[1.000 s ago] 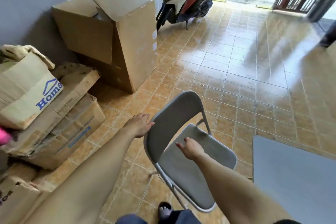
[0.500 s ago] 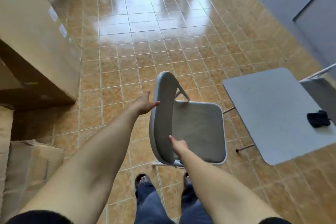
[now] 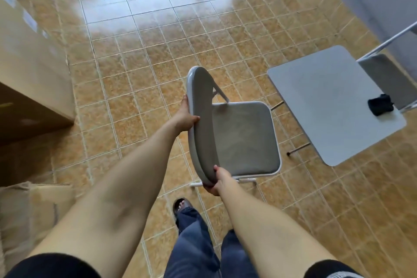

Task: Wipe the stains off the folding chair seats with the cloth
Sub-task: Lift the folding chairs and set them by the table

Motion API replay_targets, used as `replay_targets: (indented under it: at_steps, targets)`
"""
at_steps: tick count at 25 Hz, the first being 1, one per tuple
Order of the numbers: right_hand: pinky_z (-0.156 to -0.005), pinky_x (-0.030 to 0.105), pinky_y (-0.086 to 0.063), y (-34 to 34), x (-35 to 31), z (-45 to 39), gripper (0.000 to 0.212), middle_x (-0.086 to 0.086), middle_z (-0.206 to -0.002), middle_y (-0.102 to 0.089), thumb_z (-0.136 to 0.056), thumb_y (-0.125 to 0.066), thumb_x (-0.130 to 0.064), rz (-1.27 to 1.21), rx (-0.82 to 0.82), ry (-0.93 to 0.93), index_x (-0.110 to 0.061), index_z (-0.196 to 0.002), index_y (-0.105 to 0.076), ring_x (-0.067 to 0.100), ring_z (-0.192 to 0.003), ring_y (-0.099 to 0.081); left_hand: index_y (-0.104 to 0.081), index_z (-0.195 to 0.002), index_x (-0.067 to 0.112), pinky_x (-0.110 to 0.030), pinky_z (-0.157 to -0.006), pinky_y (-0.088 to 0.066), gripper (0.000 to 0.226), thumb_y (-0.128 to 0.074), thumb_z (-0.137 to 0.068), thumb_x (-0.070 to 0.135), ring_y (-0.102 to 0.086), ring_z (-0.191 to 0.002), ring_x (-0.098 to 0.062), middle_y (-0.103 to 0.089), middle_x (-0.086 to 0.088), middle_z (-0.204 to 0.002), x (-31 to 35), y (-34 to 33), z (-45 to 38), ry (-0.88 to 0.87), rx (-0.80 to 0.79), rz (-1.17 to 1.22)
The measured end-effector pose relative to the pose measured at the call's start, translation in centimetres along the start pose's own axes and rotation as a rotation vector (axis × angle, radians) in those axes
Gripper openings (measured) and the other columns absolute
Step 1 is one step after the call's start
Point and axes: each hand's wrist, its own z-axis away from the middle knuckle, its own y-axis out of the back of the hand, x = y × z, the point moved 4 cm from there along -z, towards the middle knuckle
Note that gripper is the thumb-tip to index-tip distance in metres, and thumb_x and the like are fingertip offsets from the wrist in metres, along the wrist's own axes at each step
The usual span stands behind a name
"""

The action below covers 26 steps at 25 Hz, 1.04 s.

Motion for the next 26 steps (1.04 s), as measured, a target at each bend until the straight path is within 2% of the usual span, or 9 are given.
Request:
replay_targets:
  at_steps: [4, 6, 11, 15, 20, 22, 26]
  targets:
    - [-0.046, 0.034, -0.051, 1.5, -0.7, -1.7, 0.050, 0.011, -0.121, -0.062, -0.085, -0.066, -0.036, 0.060, 0.041, 0.020, -0.013, -0.128, -0.054, 0.031, -0.080, -0.061, 0.017, -0.152, 0.030, -0.049, -0.102, -0.047, 0.095, -0.055, -0.093, 0.013, -0.048, -0.127, -0.035, -0.031, -0.011, -0.154, 0.4, -1.1, 0.4, 0.043, -0.003, -0.031]
    - [-0.040, 0.032, -0.052, 2.8, -1.5, -1.6, 0.048, 0.010, -0.120, -0.062, -0.086, -0.066, -0.035, 0.045, 0.042, 0.023, -0.014, -0.127, -0.055, 0.030, -0.075, -0.059, 0.018, -0.152, 0.030, -0.048, -0.100, -0.049, 0.095, -0.055, -0.094, 0.011, -0.050, -0.124, -0.036, -0.034, -0.012, -0.152, 0.8, -2.3, 0.9, 0.055, 0.018, -0.015]
    - [-0.028, 0.034, -0.046, 7.9, -4.7, -0.7, 0.042, 0.009, -0.084, -0.059, -0.089, -0.063, -0.031, 0.035, 0.052, 0.038, -0.011, -0.125, -0.057, 0.026, -0.065, -0.055, 0.021, -0.151, 0.028, -0.051, -0.100, -0.048, 0.096, -0.054, -0.093, 0.011, -0.053, -0.121, -0.039, -0.041, -0.016, -0.147, 2.9, -6.6, 2.0, 0.064, 0.044, 0.045]
    - [-0.025, 0.030, -0.044, 11.8, -6.5, -0.7, 0.027, 0.008, -0.075, -0.056, -0.090, -0.063, -0.028, 0.085, 0.045, 0.042, -0.013, -0.112, -0.058, 0.024, -0.060, -0.052, 0.024, -0.150, 0.029, -0.050, -0.101, -0.047, 0.097, -0.054, -0.094, 0.013, -0.052, -0.122, -0.038, -0.040, -0.016, -0.147, 3.9, -10.0, 3.1, 0.077, 0.043, 0.107]
    - [-0.030, 0.029, -0.046, 15.7, -6.9, -2.7, 0.034, 0.007, -0.085, -0.063, -0.086, -0.068, -0.030, 0.130, 0.091, 0.059, -0.012, -0.114, -0.062, 0.025, -0.061, -0.055, 0.025, -0.149, 0.029, -0.049, -0.101, -0.048, 0.097, -0.053, -0.094, 0.015, -0.053, -0.121, -0.037, -0.043, -0.015, -0.145, 3.6, -13.3, 4.6, 0.078, 0.093, 0.110]
    - [-0.032, 0.030, -0.047, 17.3, -7.0, -3.6, 0.039, 0.008, -0.096, -0.066, -0.084, -0.069, -0.031, 0.146, 0.097, 0.080, -0.010, -0.116, -0.062, 0.025, -0.062, -0.057, 0.024, -0.149, 0.029, -0.048, -0.102, -0.047, 0.096, -0.053, -0.095, 0.017, -0.053, -0.121, -0.036, -0.043, -0.014, -0.146, 3.4, -14.8, 5.0, 0.081, 0.110, 0.106]
    - [-0.035, 0.028, -0.049, 19.0, -7.5, -5.3, 0.039, 0.008, -0.110, -0.065, -0.088, -0.064, -0.032, 0.170, 0.094, 0.110, -0.012, -0.121, -0.059, 0.026, -0.066, -0.059, 0.026, -0.149, 0.029, -0.047, -0.100, -0.048, 0.096, -0.053, -0.095, 0.020, -0.054, -0.121, -0.036, -0.043, -0.015, -0.146, 3.5, -16.4, 5.1, 0.091, 0.113, 0.097]
